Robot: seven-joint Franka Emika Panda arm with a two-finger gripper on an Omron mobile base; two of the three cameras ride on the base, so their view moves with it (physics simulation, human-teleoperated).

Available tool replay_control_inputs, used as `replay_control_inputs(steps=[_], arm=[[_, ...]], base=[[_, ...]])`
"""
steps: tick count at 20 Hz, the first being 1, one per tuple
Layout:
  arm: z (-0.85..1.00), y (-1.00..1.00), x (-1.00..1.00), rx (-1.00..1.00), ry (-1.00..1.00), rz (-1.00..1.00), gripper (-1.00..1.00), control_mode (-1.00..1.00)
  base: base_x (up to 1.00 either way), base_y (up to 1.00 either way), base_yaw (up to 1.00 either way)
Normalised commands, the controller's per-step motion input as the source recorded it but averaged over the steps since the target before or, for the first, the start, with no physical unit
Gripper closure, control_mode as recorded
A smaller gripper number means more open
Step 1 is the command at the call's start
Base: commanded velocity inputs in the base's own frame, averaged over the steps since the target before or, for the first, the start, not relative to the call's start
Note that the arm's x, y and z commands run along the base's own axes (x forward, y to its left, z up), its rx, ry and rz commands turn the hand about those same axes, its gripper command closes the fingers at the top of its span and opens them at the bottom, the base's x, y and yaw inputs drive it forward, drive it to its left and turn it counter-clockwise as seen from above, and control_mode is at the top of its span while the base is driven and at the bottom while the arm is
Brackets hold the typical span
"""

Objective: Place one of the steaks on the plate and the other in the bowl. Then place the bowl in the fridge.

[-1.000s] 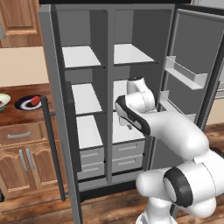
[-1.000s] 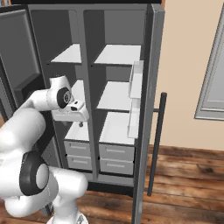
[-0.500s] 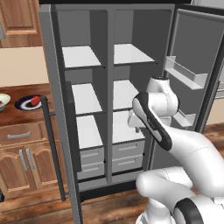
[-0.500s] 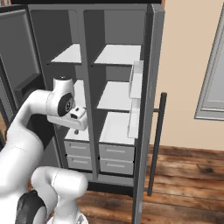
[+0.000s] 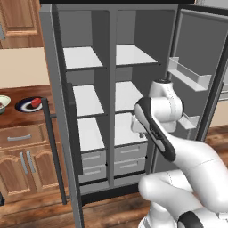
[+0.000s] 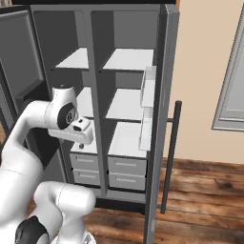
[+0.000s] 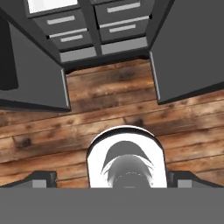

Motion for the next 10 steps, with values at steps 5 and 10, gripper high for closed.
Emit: replay_control_inputs(steps=[5, 10], arm=[[-0.01, -0.09, -0.51, -0.01, -0.01, 0.05, -1.0, -1.0], [-0.09, -0.12, -0.24, -0.02, 0.0, 0.07, -1.0, -1.0]], base=[[0.0, 0.0, 0.0], [0.0, 0.0, 0.0]])
